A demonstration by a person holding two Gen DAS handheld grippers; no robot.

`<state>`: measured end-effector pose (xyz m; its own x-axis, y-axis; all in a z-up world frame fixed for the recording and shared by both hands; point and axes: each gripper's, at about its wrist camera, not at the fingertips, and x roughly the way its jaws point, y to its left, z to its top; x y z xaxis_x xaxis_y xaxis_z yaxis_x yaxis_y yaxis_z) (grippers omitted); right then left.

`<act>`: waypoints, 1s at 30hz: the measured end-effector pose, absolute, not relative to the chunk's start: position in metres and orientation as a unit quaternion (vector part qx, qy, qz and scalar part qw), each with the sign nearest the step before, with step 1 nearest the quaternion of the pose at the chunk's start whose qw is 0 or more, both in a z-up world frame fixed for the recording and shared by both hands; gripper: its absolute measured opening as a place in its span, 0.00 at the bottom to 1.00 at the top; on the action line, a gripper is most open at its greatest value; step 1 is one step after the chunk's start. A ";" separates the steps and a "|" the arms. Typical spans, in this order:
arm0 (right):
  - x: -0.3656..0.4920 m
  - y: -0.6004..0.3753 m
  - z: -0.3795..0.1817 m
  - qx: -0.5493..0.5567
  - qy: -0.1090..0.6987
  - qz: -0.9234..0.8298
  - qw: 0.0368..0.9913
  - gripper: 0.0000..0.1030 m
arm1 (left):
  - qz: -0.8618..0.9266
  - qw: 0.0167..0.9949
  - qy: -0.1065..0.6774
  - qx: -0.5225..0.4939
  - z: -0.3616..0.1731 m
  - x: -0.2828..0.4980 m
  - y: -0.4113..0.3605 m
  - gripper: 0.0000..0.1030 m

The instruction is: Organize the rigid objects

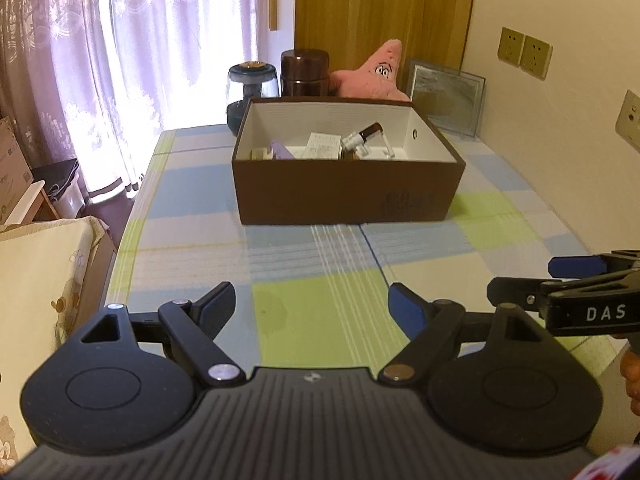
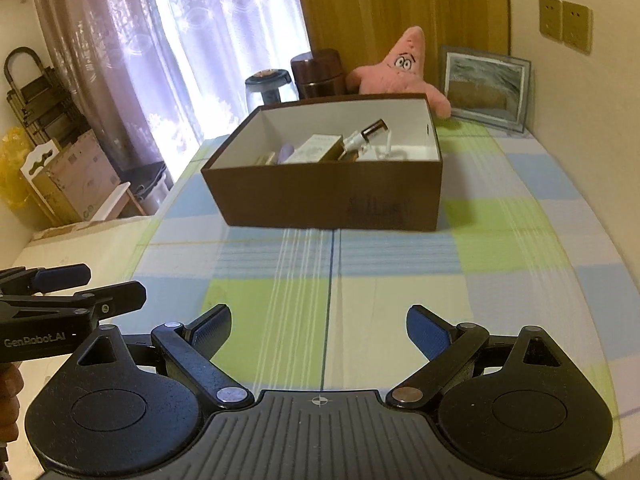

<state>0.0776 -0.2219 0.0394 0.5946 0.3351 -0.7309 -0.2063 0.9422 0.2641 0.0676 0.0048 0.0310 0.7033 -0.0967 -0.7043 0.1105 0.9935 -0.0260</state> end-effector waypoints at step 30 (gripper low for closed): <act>0.037 -0.206 0.031 0.067 0.446 0.139 0.881 0.89 | -0.055 0.915 0.401 0.008 0.020 0.032 0.015 0.79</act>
<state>0.0375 -0.2056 0.0307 0.5630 0.3048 -0.7682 -0.1847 0.9524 0.2425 0.0321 0.0147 0.0197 0.6728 -0.0949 -0.7337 0.1079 0.9937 -0.0296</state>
